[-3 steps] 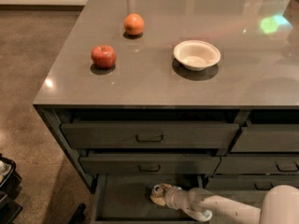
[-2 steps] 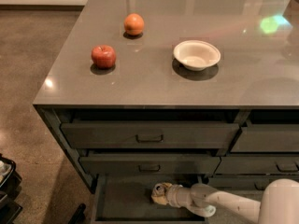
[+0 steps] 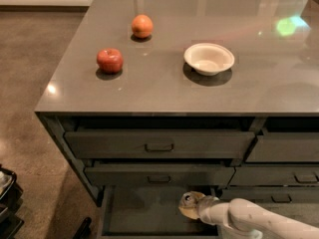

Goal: Pick 7up can from bottom drawer and place on counter

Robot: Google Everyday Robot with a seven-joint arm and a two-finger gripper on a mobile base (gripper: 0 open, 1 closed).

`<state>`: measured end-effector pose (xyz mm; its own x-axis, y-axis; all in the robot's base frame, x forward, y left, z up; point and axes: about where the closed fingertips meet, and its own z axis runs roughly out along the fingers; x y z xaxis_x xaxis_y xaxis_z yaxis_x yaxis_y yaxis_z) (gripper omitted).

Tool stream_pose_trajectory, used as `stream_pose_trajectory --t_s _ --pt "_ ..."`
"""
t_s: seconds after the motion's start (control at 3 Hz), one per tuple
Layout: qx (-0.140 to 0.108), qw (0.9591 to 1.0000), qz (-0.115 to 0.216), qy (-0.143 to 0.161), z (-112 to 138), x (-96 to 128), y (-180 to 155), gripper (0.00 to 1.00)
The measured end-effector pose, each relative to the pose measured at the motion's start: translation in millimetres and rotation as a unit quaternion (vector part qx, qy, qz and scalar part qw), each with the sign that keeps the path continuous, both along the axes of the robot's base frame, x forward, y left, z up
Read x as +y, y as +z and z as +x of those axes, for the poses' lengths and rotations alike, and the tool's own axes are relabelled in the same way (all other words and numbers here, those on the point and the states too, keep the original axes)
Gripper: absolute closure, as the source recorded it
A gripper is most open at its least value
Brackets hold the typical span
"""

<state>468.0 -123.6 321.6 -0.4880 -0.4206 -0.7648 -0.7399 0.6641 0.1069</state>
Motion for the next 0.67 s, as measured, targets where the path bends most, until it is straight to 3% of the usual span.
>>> stream_pose_trajectory --t_s 0.33,0.67 --pt "-0.019 0.9989 -0.022 -0.036 -40.4 -23.3 53.3 1.00" --pt "-0.042 0.9979 -0.038 -0.032 -61.9 -24.6 98.6 1.00"
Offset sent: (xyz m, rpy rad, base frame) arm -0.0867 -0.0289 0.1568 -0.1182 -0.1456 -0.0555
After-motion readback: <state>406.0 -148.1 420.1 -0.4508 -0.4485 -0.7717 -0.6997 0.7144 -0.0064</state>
